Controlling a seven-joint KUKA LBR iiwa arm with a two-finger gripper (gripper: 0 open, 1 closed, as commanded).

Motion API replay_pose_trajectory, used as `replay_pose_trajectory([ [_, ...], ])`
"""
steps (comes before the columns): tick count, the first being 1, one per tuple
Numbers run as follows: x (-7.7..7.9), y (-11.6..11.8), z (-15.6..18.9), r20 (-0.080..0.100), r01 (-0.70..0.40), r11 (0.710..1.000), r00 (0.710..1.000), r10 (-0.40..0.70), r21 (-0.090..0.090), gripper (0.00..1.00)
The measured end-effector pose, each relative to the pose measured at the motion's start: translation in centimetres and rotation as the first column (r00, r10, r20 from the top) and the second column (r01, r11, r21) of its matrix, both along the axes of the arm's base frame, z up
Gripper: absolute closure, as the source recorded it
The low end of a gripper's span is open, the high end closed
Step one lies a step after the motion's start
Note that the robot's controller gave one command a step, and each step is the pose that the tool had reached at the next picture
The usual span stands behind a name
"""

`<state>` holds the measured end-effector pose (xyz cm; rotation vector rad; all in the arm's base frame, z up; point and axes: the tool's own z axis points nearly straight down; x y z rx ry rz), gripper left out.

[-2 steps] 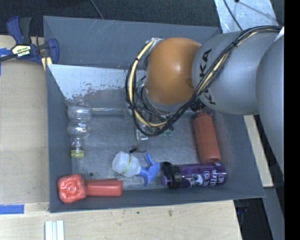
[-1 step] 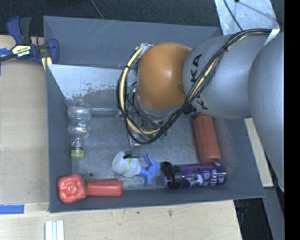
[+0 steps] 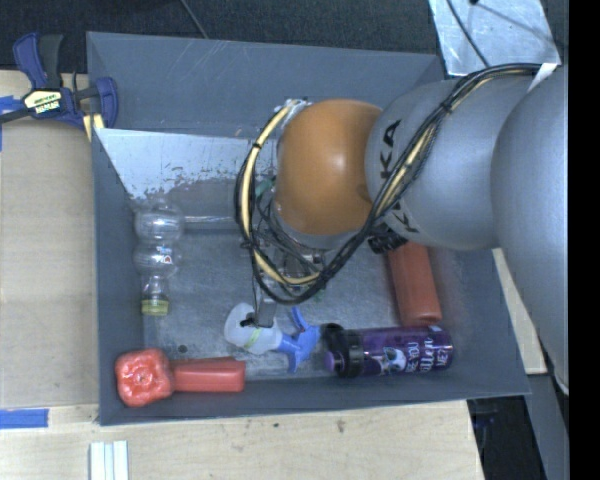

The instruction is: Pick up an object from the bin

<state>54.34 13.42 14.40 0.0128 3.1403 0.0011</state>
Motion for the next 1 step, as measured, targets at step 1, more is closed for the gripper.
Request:
replay_pose_trajectory([
  [1, -2.92, 0.70, -1.44, 0.001, -0.204, 0.979, 0.979, 0.204, 0.000, 0.00],
])
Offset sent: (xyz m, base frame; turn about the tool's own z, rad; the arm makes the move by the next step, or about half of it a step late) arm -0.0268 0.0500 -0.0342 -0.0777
